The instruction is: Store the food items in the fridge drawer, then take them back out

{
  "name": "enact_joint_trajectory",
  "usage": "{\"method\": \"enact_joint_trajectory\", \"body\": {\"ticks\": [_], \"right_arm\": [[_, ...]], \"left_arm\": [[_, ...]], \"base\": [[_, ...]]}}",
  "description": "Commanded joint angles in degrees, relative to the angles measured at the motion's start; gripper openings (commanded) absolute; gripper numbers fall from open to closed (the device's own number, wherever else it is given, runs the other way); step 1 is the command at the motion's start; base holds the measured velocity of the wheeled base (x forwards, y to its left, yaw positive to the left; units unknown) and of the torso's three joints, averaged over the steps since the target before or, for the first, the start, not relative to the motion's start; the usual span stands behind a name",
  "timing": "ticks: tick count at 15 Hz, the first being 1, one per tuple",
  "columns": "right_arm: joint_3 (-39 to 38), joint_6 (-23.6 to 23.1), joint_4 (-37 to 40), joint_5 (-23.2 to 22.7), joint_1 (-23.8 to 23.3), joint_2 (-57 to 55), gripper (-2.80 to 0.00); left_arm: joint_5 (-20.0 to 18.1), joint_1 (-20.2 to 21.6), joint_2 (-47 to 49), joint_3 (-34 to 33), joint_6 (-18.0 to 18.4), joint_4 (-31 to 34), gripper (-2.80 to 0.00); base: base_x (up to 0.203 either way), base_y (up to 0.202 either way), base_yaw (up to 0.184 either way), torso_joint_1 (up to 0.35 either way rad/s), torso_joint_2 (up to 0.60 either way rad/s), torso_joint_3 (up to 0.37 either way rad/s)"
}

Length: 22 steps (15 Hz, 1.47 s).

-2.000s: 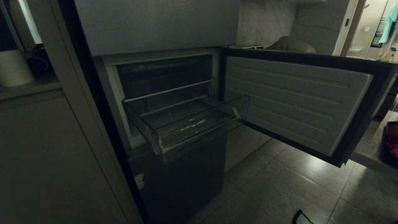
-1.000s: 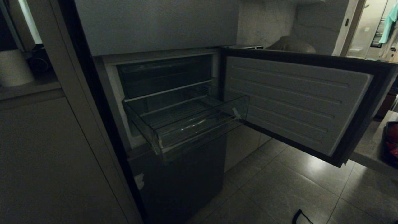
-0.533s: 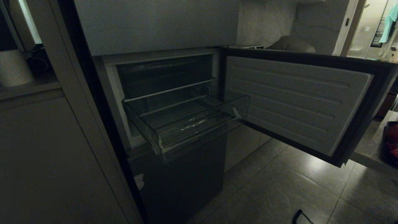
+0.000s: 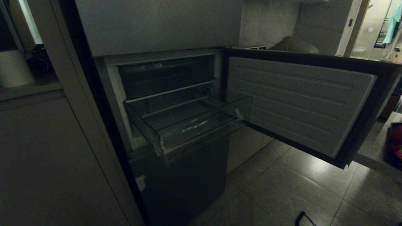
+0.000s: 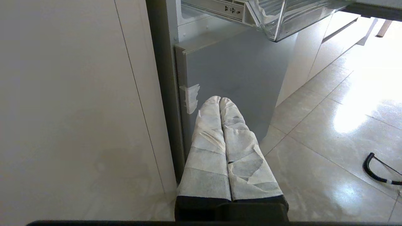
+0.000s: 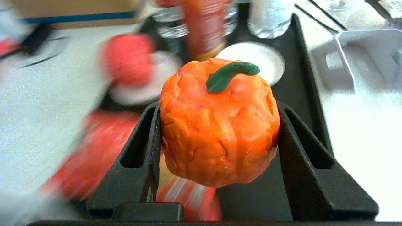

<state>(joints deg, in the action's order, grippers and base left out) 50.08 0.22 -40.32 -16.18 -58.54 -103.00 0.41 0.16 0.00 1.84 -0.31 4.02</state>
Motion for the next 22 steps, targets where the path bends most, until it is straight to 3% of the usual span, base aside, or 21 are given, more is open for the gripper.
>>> {"method": "enact_joint_trajectory", "body": {"ticks": [1, 5, 8, 11, 14, 18, 19, 22], "right_arm": [[-11.8, -0.03, -0.22, -1.65, 0.09, 17.71, -2.8], [-26.7, -0.28, -0.01, -7.74, 1.01, 34.7, -2.8], [-37.34, -0.76, 0.71, -14.91, 3.43, 45.8, -2.8], [-42.05, -3.92, 7.31, -16.43, 11.89, 53.83, -2.8], [-44.45, -4.71, 10.27, -12.57, 21.64, 55.76, -2.8], [-46.36, -4.33, 13.72, 3.41, 51.01, 63.32, -2.8], [-46.02, -4.34, 17.94, 5.97, 55.81, 68.45, -2.8], [-43.94, -4.42, 34.69, 10.63, 58.81, 88.58, -2.8]], "left_arm": [[0.02, 0.02, 0.09, 0.0, -0.04, 0.08, -2.8], [0.02, 0.02, 0.09, 0.0, -0.04, 0.02, -2.8], [0.02, 0.02, 0.09, 0.0, -0.04, 0.02, -2.8], [0.02, 0.02, 0.09, 0.0, -0.04, 0.02, -2.8], [0.02, 0.02, 0.09, 0.0, -0.04, 0.02, -2.8], [0.02, 0.02, 0.09, 0.0, -0.04, 0.02, -2.8], [0.02, 0.02, 0.09, 0.0, -0.04, 0.02, -2.8], [0.02, 0.02, 0.09, 0.0, -0.04, 0.02, -2.8]], "base": [[0.0, 0.0, 0.0, 0.0, 0.0, 0.0], [0.0, 0.0, 0.0, 0.0, 0.0, 0.0], [0.0, 0.0, 0.0, 0.0, 0.0, 0.0], [0.0, 0.0, 0.0, 0.0, 0.0, 0.0], [0.0, 0.0, 0.0, 0.0, 0.0, 0.0], [0.0, 0.0, 0.0, 0.0, 0.0, 0.0], [0.0, 0.0, 0.0, 0.0, 0.0, 0.0], [0.0, 0.0, 0.0, 0.0, 0.0, 0.0]]}}
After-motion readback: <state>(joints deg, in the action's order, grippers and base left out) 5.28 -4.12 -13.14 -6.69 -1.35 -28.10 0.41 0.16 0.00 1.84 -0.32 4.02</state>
